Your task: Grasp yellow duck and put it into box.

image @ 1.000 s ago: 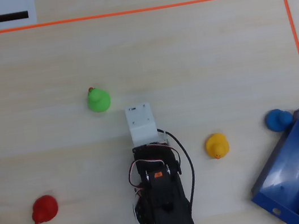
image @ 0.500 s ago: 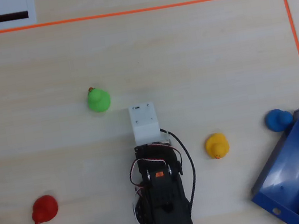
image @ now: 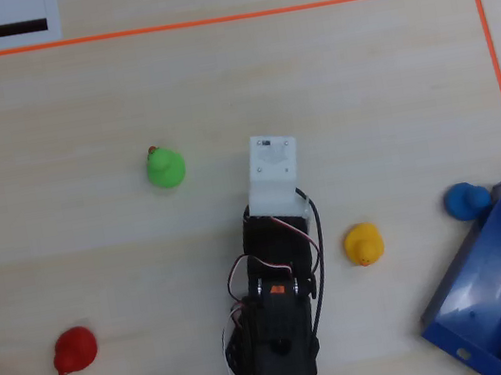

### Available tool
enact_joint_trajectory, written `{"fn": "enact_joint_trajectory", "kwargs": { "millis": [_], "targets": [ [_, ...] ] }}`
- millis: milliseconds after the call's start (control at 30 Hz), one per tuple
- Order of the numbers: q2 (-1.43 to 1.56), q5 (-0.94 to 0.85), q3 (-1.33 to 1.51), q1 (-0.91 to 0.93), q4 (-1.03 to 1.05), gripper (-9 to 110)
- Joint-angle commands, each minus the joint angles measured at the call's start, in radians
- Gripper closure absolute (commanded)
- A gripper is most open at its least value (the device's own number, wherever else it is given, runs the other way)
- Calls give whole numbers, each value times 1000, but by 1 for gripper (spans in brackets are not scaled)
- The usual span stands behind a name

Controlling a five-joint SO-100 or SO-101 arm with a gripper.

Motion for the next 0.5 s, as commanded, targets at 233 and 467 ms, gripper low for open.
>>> {"fn": "enact_joint_trajectory", "kwargs": {
  "millis": [233, 467],
  "targets": [
    [-244, 127, -298, 204, -158, 90],
    [-540, 236, -664, 393, -32, 85]
  ]
}}
